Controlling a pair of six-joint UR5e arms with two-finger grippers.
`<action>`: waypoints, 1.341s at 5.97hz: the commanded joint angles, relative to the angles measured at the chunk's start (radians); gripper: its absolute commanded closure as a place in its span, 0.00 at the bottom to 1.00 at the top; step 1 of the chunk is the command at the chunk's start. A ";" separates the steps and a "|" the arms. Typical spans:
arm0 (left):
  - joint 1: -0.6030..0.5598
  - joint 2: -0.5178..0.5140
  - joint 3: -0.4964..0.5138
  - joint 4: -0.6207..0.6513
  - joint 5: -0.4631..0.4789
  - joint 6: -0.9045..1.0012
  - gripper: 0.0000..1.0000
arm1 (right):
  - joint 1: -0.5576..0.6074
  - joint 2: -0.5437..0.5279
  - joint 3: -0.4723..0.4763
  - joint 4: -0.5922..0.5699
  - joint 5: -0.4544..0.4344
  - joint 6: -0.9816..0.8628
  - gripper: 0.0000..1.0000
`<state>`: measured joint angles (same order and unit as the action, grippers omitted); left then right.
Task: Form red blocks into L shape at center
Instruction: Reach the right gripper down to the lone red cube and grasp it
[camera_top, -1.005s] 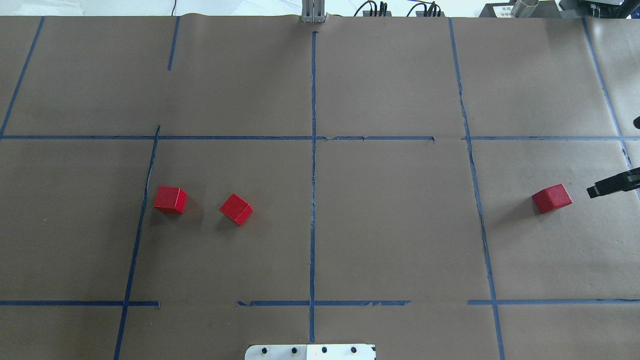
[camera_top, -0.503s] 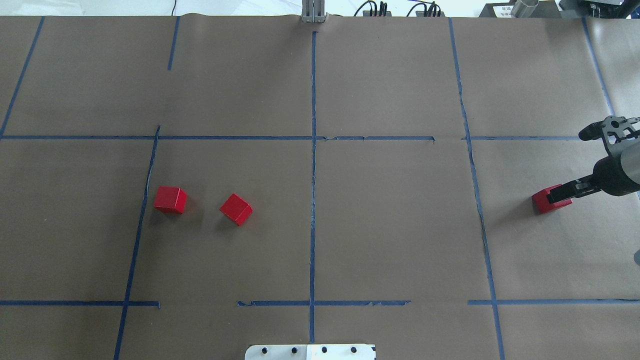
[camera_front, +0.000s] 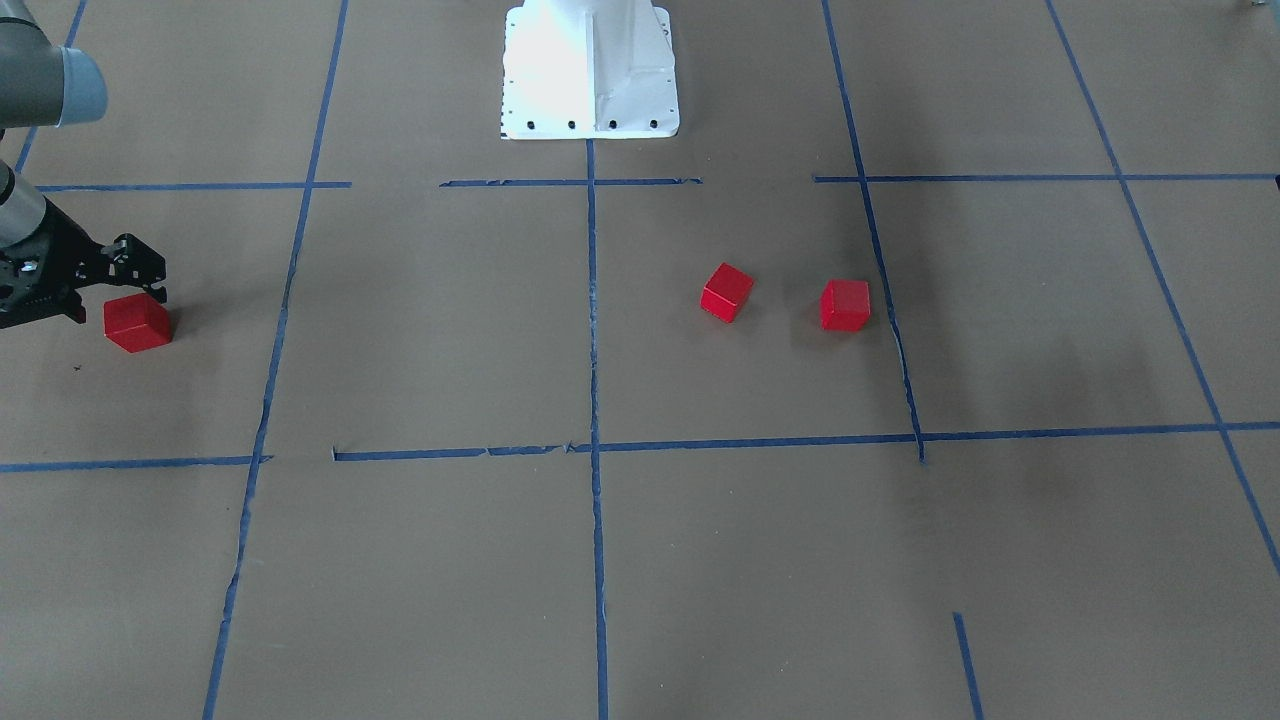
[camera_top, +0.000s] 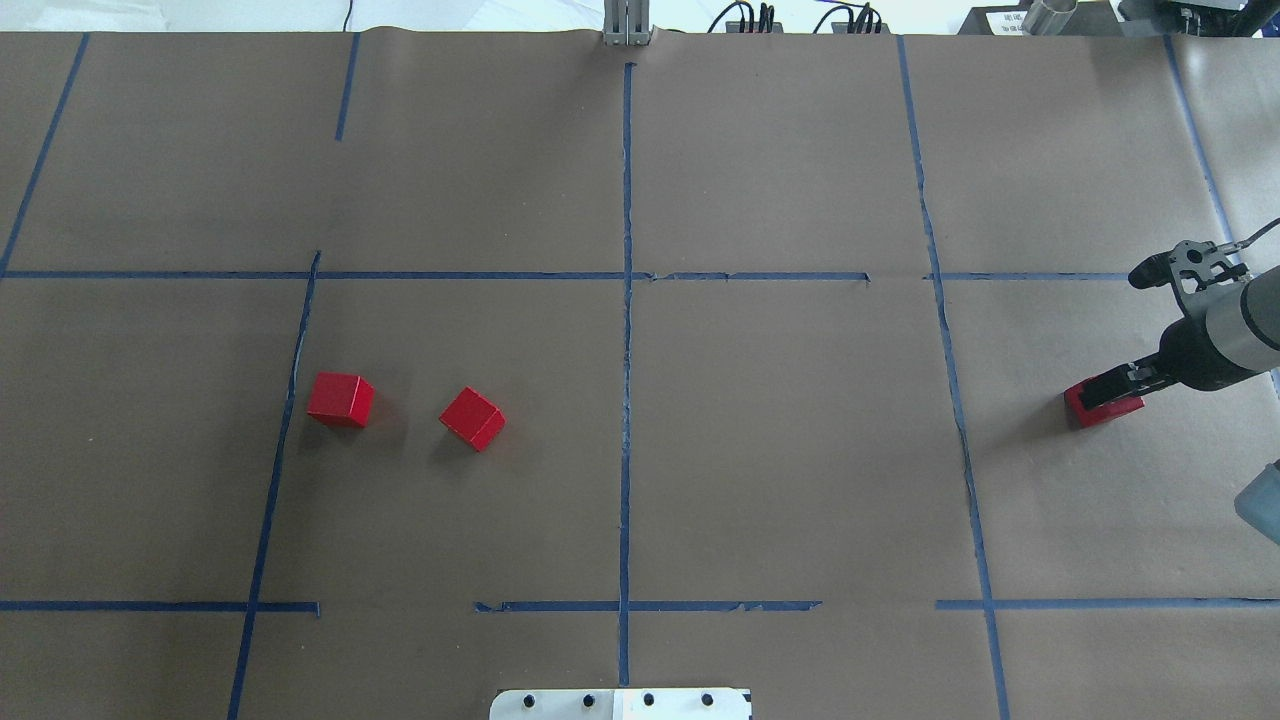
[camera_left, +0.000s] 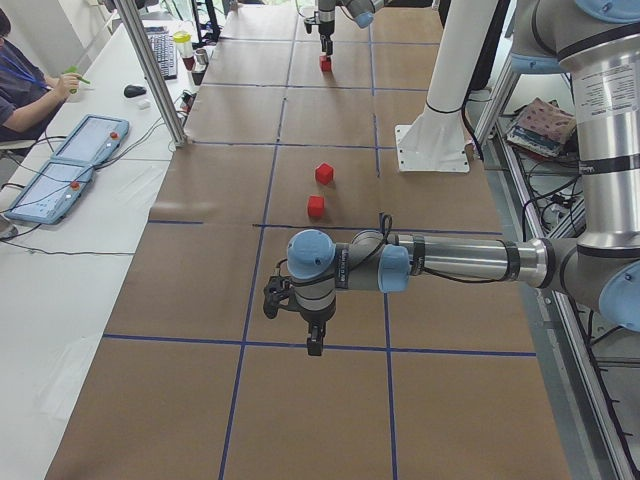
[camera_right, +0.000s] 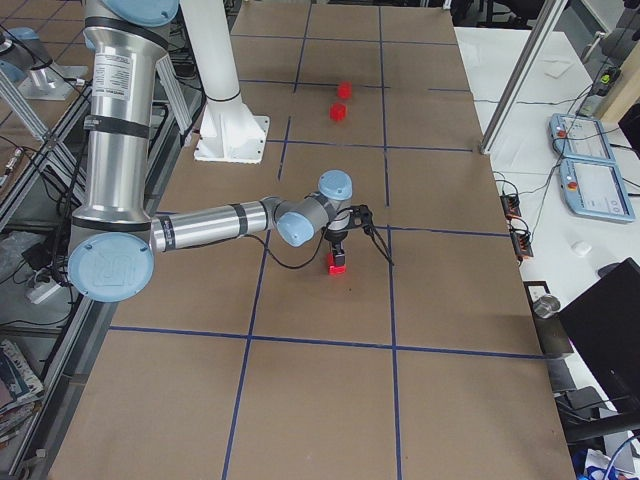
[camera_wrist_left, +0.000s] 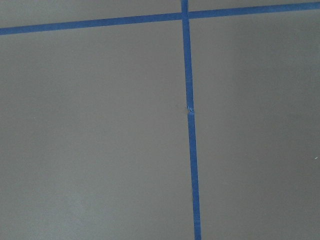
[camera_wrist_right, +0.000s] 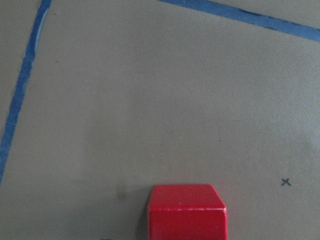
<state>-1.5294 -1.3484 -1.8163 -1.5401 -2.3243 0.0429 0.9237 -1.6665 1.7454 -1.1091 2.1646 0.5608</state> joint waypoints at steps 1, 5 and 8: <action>0.000 0.000 0.000 0.000 0.000 0.000 0.00 | -0.023 0.036 -0.070 0.000 -0.009 -0.018 0.00; 0.000 0.000 0.000 0.000 0.000 0.000 0.00 | -0.036 0.028 -0.051 0.000 -0.023 -0.019 0.83; 0.002 0.000 -0.003 0.000 -0.001 0.000 0.00 | -0.045 0.136 0.156 -0.241 -0.023 0.026 0.89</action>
<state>-1.5280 -1.3484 -1.8183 -1.5401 -2.3247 0.0430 0.8824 -1.5971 1.8386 -1.2341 2.1427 0.5636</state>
